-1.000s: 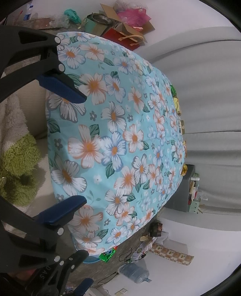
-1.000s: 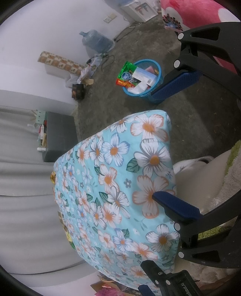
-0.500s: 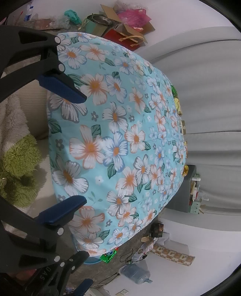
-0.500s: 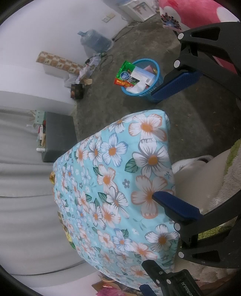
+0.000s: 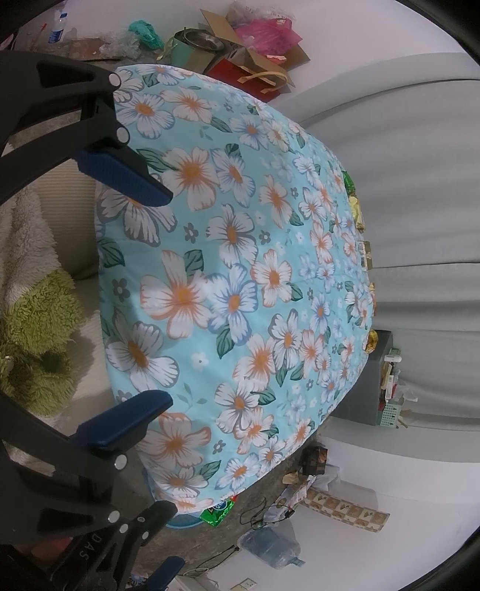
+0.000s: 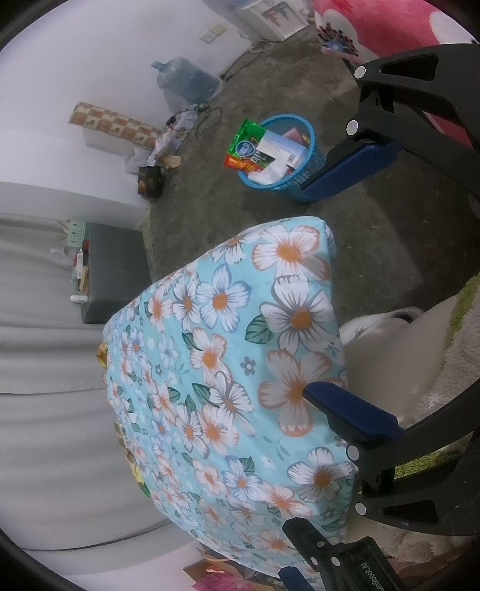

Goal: Collect trash

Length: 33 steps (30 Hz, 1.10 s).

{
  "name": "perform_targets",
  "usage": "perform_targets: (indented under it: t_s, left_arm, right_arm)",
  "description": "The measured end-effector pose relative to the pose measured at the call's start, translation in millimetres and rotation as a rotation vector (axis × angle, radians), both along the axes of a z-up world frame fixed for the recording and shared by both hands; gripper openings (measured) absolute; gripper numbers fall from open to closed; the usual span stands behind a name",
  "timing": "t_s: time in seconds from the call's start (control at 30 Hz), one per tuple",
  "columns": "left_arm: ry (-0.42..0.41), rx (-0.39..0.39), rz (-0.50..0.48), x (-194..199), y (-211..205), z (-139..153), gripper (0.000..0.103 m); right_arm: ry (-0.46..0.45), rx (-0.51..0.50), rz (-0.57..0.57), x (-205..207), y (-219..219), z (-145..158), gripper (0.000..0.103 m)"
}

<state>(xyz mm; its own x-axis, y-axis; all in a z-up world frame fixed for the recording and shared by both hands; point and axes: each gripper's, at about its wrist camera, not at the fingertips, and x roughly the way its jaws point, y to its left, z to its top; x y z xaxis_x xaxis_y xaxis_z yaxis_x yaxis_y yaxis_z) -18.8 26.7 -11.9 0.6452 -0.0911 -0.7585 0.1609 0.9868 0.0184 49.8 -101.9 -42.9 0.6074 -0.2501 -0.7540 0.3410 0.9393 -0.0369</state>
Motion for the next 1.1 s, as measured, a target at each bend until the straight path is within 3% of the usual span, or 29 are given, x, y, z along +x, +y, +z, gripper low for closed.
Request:
perform_targets:
  t_s: [1.1]
  left_arm:
    - [0.004,0.002,0.000,0.6,-1.2,-1.0,0.097]
  right_arm:
    - [-0.001,0.010,0.003,-1.8,-2.7,-2.6,0.095]
